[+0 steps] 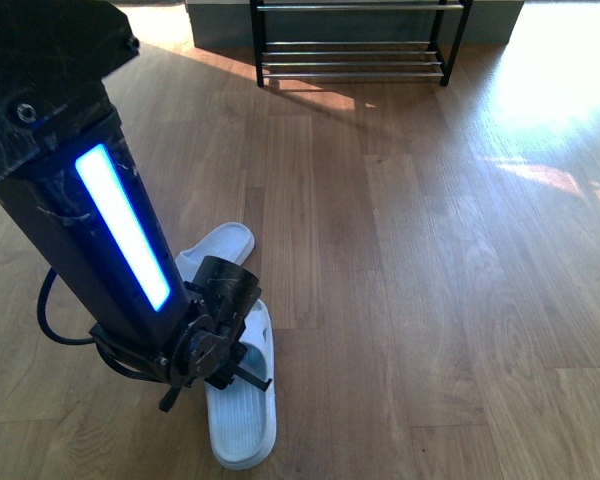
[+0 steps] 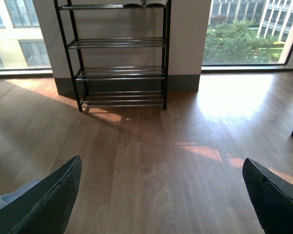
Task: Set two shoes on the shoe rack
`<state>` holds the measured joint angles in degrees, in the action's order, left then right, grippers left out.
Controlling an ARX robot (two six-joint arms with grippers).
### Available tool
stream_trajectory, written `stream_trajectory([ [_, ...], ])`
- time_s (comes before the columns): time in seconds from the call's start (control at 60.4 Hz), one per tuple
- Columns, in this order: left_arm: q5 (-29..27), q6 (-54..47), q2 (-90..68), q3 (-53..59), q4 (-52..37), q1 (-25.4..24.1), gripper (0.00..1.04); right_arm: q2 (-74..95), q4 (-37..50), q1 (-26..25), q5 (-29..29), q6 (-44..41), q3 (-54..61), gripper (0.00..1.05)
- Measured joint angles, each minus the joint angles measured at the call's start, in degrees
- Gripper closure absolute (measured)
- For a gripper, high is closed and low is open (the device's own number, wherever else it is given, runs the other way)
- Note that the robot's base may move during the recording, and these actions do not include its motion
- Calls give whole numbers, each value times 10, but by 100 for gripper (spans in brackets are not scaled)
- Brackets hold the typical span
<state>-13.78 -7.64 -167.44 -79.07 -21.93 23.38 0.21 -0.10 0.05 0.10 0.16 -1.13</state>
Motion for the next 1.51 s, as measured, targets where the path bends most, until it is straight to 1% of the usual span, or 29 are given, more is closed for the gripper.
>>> stream_trajectory([
  [0.017, -2, 0, 5, 5, 1, -3, 96, 0, 0, 0, 0, 0, 0, 9],
  [0.033, -3, 1, 7, 6, 2, -4, 96, 0, 0, 0, 0, 0, 0, 9],
  [0.05, -6, 5, 14, 13, 4, -9, 100, 0, 0, 0, 0, 0, 0, 9],
  [0.083, -8, 10, 22, 19, 10, -13, 103, 0, 0, 0, 0, 0, 0, 9],
  [0.149, -6, 16, 52, 45, 13, -26, 103, 0, 0, 0, 0, 0, 0, 9],
  [0.232, -23, 33, 96, 80, 12, -41, 103, 0, 0, 0, 0, 0, 0, 9],
  [0.315, -27, 60, 166, 132, -1, -57, 103, 0, 0, 0, 0, 0, 0, 9],
  [0.43, -58, 87, 303, 219, -22, -74, 103, 0, 0, 0, 0, 0, 0, 9],
  [0.613, -100, 90, 525, 363, -53, -97, 103, 0, 0, 0, 0, 0, 0, 9],
  [0.679, -126, 85, 621, 425, -50, -112, 103, 0, 0, 0, 0, 0, 0, 9],
  [0.729, -136, 84, 685, 466, -43, -122, 103, 0, 0, 0, 0, 0, 0, 9],
  [0.828, -163, 81, 844, 555, 3, -146, 103, 0, 0, 0, 2, 0, 0, 9],
  [0.878, -163, 80, 894, 570, 6, -147, 103, 0, 0, 0, 2, 0, 0, 9],
  [1.507, -162, 76, 908, 572, 6, -151, 103, 0, 0, 0, -4, 0, 0, 9],
])
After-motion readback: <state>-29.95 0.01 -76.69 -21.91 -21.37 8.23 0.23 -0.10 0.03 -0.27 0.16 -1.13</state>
